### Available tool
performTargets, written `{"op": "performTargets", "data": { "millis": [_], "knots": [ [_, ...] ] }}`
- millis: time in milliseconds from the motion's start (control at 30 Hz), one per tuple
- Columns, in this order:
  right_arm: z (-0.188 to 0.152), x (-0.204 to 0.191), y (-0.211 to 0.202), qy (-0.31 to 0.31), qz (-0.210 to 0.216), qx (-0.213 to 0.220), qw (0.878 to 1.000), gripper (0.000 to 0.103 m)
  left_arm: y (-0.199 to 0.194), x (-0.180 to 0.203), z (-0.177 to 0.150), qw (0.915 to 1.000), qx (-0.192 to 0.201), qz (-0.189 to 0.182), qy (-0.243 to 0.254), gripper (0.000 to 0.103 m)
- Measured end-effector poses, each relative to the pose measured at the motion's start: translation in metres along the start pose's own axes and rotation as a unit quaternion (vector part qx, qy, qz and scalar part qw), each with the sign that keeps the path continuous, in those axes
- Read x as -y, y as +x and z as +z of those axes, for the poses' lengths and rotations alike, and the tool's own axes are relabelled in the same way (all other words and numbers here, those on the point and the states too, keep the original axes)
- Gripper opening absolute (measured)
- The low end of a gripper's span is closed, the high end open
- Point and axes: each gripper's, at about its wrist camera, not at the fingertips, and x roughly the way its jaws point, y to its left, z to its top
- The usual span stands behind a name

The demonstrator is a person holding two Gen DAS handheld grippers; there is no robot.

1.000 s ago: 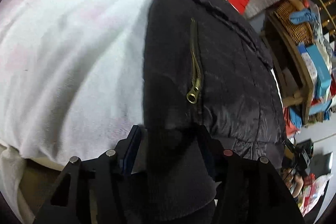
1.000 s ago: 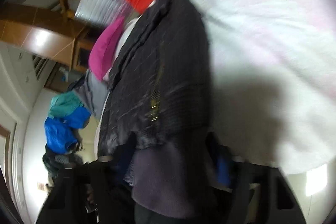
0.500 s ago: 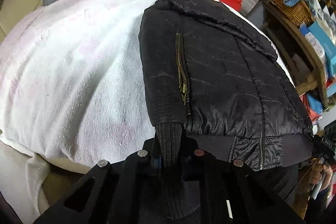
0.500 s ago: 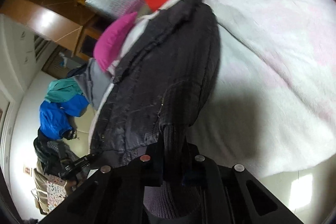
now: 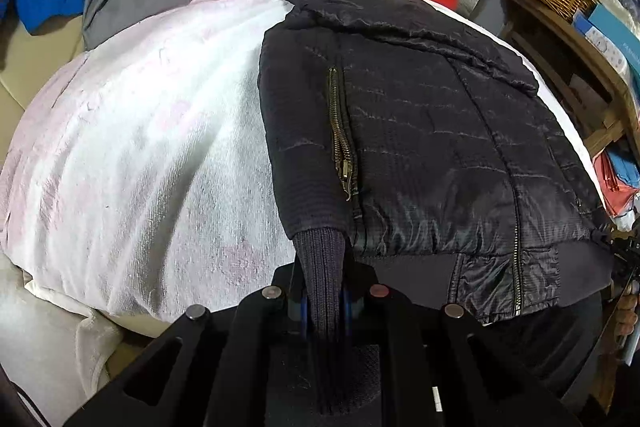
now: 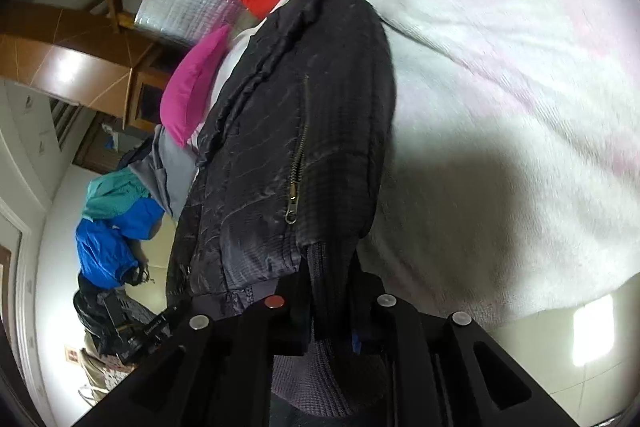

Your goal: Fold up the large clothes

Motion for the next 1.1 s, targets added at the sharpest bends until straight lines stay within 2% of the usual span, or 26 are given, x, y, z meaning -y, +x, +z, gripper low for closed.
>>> {"op": "performTargets", "data": {
  "millis": [267, 333, 400, 433, 500, 567, 600, 633, 700, 800, 867, 900, 933, 1000, 1100],
  "knots": [
    [0.000, 0.007, 0.003, 0.004, -0.005, 0.003, 1.000, 0.035, 0.004, 0.002, -0.002, 1.0000, -0.001, 0.008, 0.004, 0.013],
    [0.000, 0.008, 0.003, 0.003, -0.009, 0.005, 1.000, 0.055, 0.006, -0.001, -0.002, 1.0000, -0.004, 0.005, -0.001, 0.014],
    [0.001, 0.010, 0.004, 0.002, -0.010, 0.007, 1.000, 0.063, 0.009, -0.007, -0.001, 0.9998, -0.008, -0.004, -0.019, 0.020],
    [0.001, 0.010, 0.006, 0.002, -0.010, 0.005, 1.000, 0.063, 0.010, -0.011, -0.001, 0.9993, -0.008, -0.015, -0.034, 0.020],
    [0.002, 0.010, 0.009, 0.002, -0.007, 0.001, 1.000, 0.063, 0.011, -0.020, -0.001, 0.9974, -0.011, -0.032, -0.063, 0.030],
    [0.002, 0.009, 0.011, 0.003, -0.003, 0.002, 1.000, 0.059, 0.012, -0.028, 0.001, 0.9948, -0.002, -0.048, -0.089, 0.030],
    [0.003, 0.008, 0.014, 0.003, 0.009, -0.004, 1.000, 0.045, 0.014, -0.029, 0.002, 0.9943, -0.005, -0.053, -0.092, 0.031],
    [0.003, 0.006, 0.018, 0.002, 0.018, -0.013, 1.000, 0.039, 0.016, -0.027, 0.002, 0.9944, -0.012, -0.055, -0.089, 0.031],
    [0.004, 0.003, 0.024, -0.006, 0.006, -0.022, 1.000, 0.039, 0.021, -0.021, 0.004, 0.9958, -0.023, -0.056, -0.069, 0.042],
    [0.006, 0.003, 0.031, -0.001, 0.005, -0.028, 1.000, 0.039, 0.029, -0.023, 0.005, 0.9933, -0.037, -0.067, -0.087, 0.044],
    [0.007, -0.001, 0.030, -0.013, -0.002, -0.027, 1.000, 0.032, 0.031, -0.026, 0.005, 0.9909, -0.041, -0.080, -0.100, 0.043],
    [0.007, -0.005, 0.028, -0.022, -0.004, -0.025, 0.999, 0.021, 0.028, -0.024, 0.005, 0.9924, -0.031, -0.072, -0.095, 0.029],
    [0.007, -0.010, 0.025, -0.027, -0.002, -0.021, 0.999, 0.019, 0.025, -0.021, 0.006, 0.9949, -0.023, -0.058, -0.079, 0.019],
    [0.007, -0.018, 0.018, -0.037, 0.005, -0.017, 0.999, 0.015, 0.019, -0.017, 0.007, 0.9964, -0.018, -0.054, -0.063, 0.016],
    [0.011, -0.034, 0.004, -0.048, 0.021, -0.008, 0.999, 0.013, 0.002, -0.016, 0.016, 0.9959, -0.003, -0.067, -0.061, 0.014]
  ]
}}
